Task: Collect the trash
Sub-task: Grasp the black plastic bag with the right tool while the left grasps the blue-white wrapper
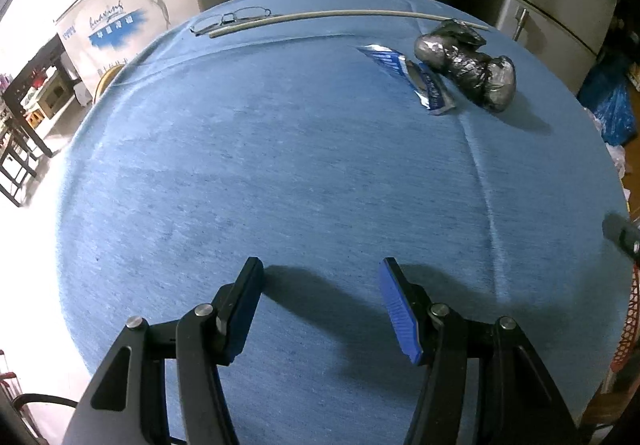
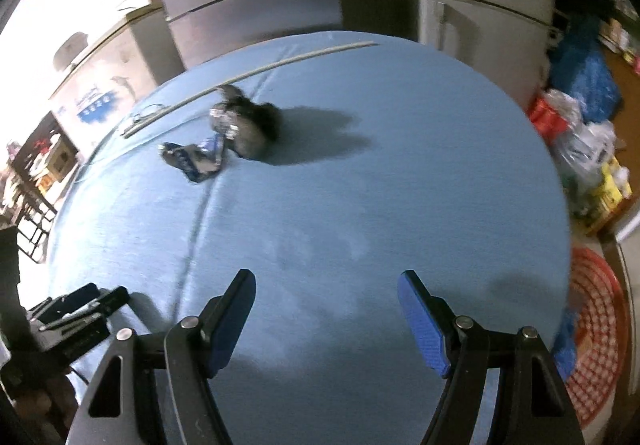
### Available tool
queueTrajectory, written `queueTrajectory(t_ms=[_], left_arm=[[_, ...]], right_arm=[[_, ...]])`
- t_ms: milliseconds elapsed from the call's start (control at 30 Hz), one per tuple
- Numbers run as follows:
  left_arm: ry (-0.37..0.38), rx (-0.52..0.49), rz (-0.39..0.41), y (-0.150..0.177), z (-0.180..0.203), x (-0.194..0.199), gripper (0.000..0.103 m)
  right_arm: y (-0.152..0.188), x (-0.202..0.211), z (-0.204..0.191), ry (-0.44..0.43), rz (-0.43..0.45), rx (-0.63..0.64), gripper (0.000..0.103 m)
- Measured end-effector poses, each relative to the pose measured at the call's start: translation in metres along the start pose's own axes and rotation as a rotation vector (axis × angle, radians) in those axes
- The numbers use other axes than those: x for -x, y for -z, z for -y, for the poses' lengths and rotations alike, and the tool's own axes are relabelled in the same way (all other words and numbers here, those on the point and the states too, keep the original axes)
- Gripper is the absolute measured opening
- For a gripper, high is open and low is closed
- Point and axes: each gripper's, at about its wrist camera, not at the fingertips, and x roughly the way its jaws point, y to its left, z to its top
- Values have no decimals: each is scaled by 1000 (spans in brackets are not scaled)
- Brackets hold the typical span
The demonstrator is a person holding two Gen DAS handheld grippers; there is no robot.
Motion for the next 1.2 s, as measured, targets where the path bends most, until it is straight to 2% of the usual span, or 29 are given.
queueTrajectory(t_ms=[67,233,400,600,800,967,1000,1033,1067,1200], left_arm=[[-10,8,4,1,-3,-2,72],[-11,10,14,-1,-9,-4,79],[-25,37,4,-4,-20,-15,100],[-19,24,20,-6,-23,-19,103],[-19,25,46,-8,-24,-22,103],[-16,22,46,-13,-26,-26,103],[-15,21,45,-12,-26,-25,103],[-14,19,45,-12,-26,-25,103],[-14,18,44,-13,-26,-25,103],[-11,14,31,-19,-26,-29,103]], right_arm=[[-13,-6,-9,-28,9,22,77],[-54,-25,-31,-66,31,66,77],[-94,-61,-45,-73,10,77,77],[-121,-96,-53,-82,-42,76,78],[-138,-124,-66,-72,-60,117,79],[-144,-153,-66,-74,-102,100,79],[-143,-155,-64,-82,-107,96,76],[-142,-158,-62,-101,-110,91,66],[-141,-160,-61,-106,-118,89,40],[-137,-156,-59,-114,-107,92,40]])
